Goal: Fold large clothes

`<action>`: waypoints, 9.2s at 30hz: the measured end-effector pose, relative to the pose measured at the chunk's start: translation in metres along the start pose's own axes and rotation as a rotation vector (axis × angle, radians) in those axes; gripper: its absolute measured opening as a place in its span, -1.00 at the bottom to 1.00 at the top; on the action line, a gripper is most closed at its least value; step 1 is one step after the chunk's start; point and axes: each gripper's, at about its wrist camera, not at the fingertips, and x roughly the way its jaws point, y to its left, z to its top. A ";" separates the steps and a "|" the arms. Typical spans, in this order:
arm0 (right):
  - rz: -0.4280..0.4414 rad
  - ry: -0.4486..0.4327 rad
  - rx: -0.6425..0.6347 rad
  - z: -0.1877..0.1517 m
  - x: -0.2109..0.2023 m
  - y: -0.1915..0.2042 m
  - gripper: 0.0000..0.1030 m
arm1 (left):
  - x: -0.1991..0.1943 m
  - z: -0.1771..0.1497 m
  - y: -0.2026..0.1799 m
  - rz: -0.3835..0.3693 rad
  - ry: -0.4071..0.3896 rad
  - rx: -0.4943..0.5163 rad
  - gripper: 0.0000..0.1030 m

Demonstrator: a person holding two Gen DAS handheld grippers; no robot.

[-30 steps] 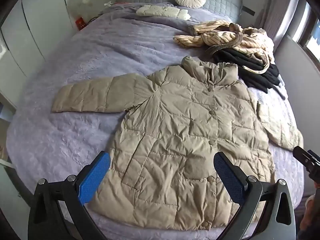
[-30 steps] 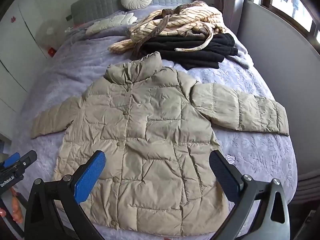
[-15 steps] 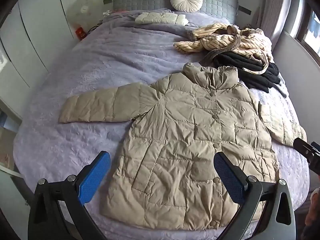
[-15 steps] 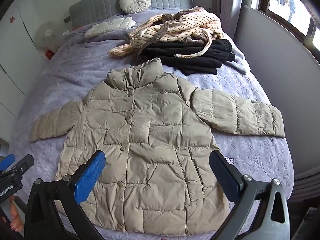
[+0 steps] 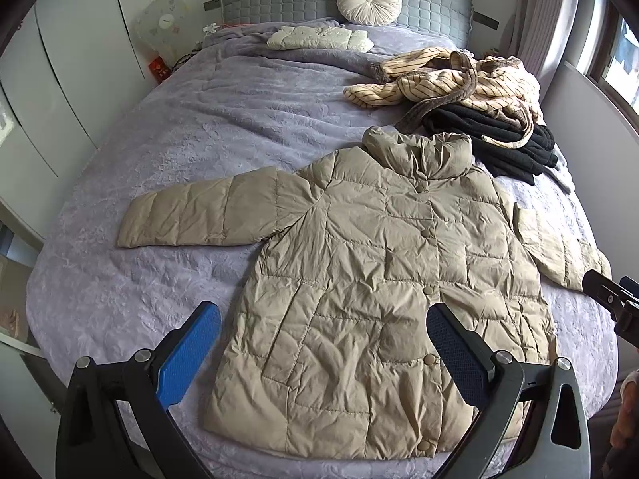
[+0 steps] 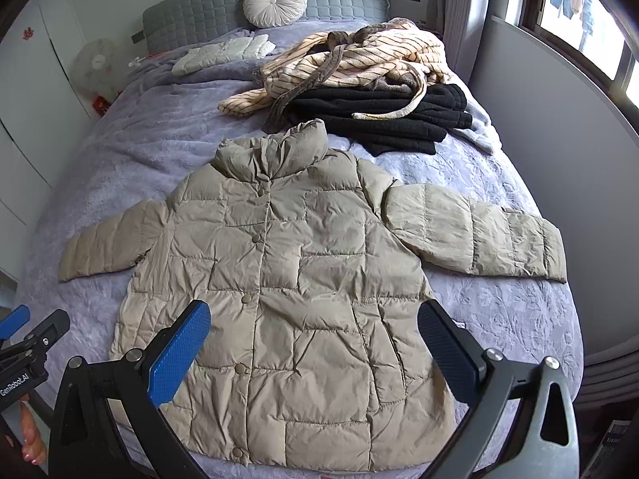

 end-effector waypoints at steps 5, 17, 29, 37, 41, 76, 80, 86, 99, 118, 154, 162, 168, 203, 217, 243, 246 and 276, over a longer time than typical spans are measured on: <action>-0.001 -0.002 -0.004 0.006 -0.001 0.000 1.00 | -0.001 0.003 0.002 0.007 -0.001 -0.002 1.00; -0.002 -0.004 0.007 0.006 -0.001 -0.002 1.00 | 0.001 0.002 0.006 0.012 0.004 -0.015 1.00; -0.004 -0.008 0.017 0.003 0.000 -0.007 1.00 | 0.002 0.000 0.002 0.016 0.009 -0.011 1.00; -0.005 -0.007 0.018 0.003 -0.001 -0.007 1.00 | 0.002 0.000 0.001 0.016 0.008 -0.011 1.00; -0.005 -0.008 0.018 0.003 -0.001 -0.007 1.00 | 0.002 0.001 0.001 0.016 0.008 -0.011 1.00; 0.001 -0.006 0.025 -0.001 0.001 -0.008 1.00 | 0.002 0.001 -0.001 0.019 0.013 -0.010 1.00; 0.001 -0.005 0.026 -0.001 0.002 -0.007 1.00 | 0.002 0.001 -0.002 0.018 0.013 -0.010 1.00; 0.001 -0.004 0.028 -0.001 0.002 -0.009 1.00 | 0.002 0.002 -0.002 0.017 0.015 -0.009 1.00; 0.003 0.001 0.031 -0.002 0.004 -0.008 1.00 | 0.002 0.001 -0.004 0.018 0.018 -0.008 1.00; 0.015 0.105 0.015 -0.003 0.028 0.038 1.00 | 0.027 0.008 0.042 -0.024 0.092 -0.026 1.00; 0.410 0.253 -0.157 0.046 0.310 0.295 -0.73 | 0.312 0.043 0.340 -0.227 0.077 -0.707 1.00; 0.423 0.334 -0.116 0.028 0.351 0.296 -0.77 | 0.330 0.050 0.346 -0.172 0.039 -0.733 1.00; 0.427 0.332 -0.135 0.027 0.354 0.294 -0.79 | 0.316 0.067 0.360 -0.200 -0.054 -0.712 -0.77; 0.299 0.209 0.280 0.016 0.254 -0.044 -0.72 | 0.243 0.079 -0.100 -0.285 -0.129 0.349 0.79; 0.119 0.012 -0.301 0.046 0.228 0.111 0.86 | 0.247 0.062 0.052 -0.041 -0.025 0.015 0.79; 0.309 0.084 0.443 0.044 0.253 -0.083 0.86 | 0.310 0.141 0.131 -0.378 0.121 -0.218 0.79; 0.427 0.114 0.497 0.040 0.258 -0.078 0.86 | 0.362 0.155 0.135 -0.470 0.260 -0.296 0.79; 0.228 0.141 0.428 0.035 0.286 -0.022 -0.75 | 0.315 0.179 0.079 -0.091 -0.055 0.063 0.16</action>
